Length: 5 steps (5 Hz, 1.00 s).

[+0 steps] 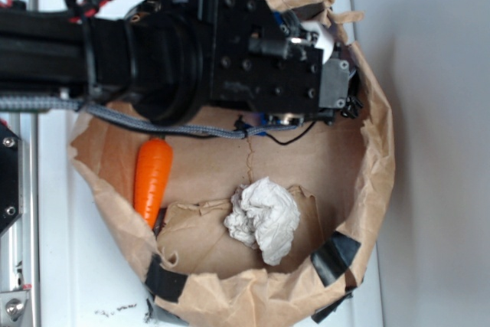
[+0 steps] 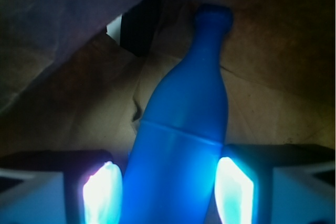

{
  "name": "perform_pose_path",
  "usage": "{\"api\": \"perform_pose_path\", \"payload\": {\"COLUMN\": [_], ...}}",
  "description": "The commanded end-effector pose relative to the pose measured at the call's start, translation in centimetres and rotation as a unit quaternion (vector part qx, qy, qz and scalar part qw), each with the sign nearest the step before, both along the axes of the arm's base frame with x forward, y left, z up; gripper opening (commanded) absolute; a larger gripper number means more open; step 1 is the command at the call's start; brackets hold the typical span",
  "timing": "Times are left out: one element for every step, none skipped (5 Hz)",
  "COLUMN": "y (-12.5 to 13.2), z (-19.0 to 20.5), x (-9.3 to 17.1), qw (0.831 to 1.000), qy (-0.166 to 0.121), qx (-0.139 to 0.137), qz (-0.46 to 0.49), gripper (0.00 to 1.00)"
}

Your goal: Grab the blue bottle.

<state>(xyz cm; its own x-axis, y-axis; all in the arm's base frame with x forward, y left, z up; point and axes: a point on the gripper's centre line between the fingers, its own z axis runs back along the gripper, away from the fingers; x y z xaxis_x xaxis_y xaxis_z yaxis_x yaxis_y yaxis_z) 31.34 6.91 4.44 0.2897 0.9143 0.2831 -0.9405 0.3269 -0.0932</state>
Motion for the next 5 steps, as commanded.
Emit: {"api": "perform_pose_path", "payload": {"y": [-0.4, -0.6, -0.6, -1.2, -2.6], "z": [3.7, 6.3, 8.7, 11.5, 13.6], "x": [-0.7, -1.4, -1.9, -2.6, -4.0], "qw": [0.999, 0.996, 0.992, 0.984, 0.975], "qy": [-0.024, -0.021, -0.01, 0.019, 0.043], "qx": [-0.039, -0.078, -0.117, -0.153, -0.157], "qz": [-0.016, -0.029, -0.046, -0.091, -0.151], "gripper": [0.0, 0.0, 0.0, 0.0, 0.0]}}
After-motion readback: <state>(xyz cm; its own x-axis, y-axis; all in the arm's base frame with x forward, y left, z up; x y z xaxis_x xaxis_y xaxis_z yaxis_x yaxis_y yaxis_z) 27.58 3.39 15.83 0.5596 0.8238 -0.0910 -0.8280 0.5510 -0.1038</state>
